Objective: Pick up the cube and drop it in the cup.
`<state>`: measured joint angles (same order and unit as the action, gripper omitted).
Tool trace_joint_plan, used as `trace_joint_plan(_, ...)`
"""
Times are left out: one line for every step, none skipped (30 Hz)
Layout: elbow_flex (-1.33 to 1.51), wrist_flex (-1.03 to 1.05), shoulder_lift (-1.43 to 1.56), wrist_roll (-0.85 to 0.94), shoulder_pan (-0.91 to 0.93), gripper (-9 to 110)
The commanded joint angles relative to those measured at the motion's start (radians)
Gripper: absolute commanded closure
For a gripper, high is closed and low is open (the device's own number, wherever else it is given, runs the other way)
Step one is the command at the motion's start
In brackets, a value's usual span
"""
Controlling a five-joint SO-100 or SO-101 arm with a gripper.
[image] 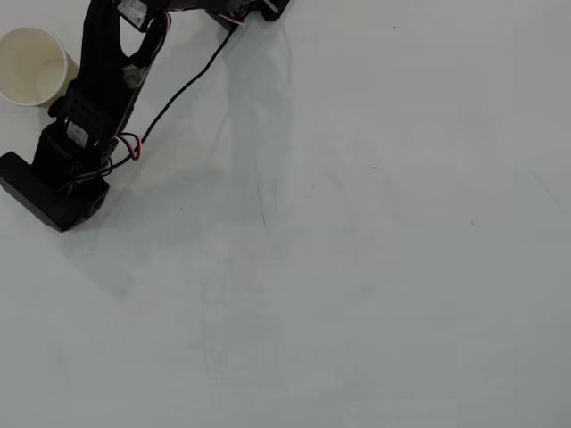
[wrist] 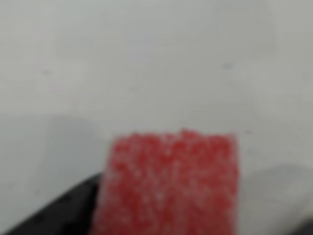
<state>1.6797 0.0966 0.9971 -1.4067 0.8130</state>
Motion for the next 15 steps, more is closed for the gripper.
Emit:
trace_joint_plan(-0.147, -0.017, 0.049, 0.008, 0.017, 60)
trace_joint_plan(-0.147, -0.017, 0.049, 0.008, 0.017, 60)
trace_joint_plan(-0.147, -0.017, 0.049, 0.008, 0.017, 60)
trace_joint_plan(-0.147, -0.015, 0.049, 0.008, 0.017, 60)
trace_joint_plan(-0.147, -0.012, 0.049, 0.008, 0.017, 60)
trace_joint_plan(-0.149, -0.011, 0.049, 0.008, 0.015, 60)
trace_joint_plan(-0.149, -0.008, 0.049, 0.008, 0.014, 60)
trace_joint_plan(-0.149, -0.005, 0.051, 0.008, 0.012, 61)
trace_joint_plan(-0.15, 0.002, 0.051, 0.008, 0.011, 62)
trace_joint_plan(-0.15, 0.008, 0.052, 0.008, 0.008, 63)
trace_joint_plan(-0.15, 0.018, 0.054, 0.008, 0.008, 65)
trace_joint_plan(-0.15, 0.025, 0.057, 0.008, 0.008, 68)
trace_joint_plan(-0.152, 0.031, 0.058, 0.008, 0.008, 71)
trace_joint_plan(-0.153, 0.035, 0.06, 0.008, 0.006, 72)
trace_joint_plan(-0.153, 0.04, 0.061, 0.008, 0.005, 74)
